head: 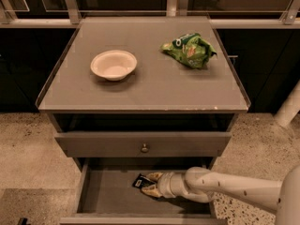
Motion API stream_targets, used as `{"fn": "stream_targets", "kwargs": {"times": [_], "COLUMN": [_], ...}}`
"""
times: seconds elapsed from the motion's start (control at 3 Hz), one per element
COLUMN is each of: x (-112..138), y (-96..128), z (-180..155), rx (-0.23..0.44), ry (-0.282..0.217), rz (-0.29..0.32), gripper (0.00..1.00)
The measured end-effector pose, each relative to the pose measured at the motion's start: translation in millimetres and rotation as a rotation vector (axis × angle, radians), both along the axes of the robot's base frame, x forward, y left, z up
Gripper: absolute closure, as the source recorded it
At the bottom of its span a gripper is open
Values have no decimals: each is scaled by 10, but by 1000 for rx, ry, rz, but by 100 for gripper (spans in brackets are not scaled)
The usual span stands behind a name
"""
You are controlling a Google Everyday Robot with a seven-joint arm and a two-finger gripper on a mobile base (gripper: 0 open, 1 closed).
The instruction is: Pick rxbar chocolate from middle drawer and place on counter
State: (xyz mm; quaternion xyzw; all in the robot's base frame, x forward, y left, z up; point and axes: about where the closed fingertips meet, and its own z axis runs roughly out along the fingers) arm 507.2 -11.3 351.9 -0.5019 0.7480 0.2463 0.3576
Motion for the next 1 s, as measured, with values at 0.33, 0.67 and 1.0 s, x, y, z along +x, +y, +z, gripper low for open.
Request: {"fn": "stream_targets", "kwargs": {"times": [0.33,0.67,1.0], "x": [0,-1,-136], "y": [0,0,-19], "z": [0,1,77], "rx": [0,0,23], "ry": [0,0,7], "rz": [0,0,-8], "gripper": [89,100,100]}}
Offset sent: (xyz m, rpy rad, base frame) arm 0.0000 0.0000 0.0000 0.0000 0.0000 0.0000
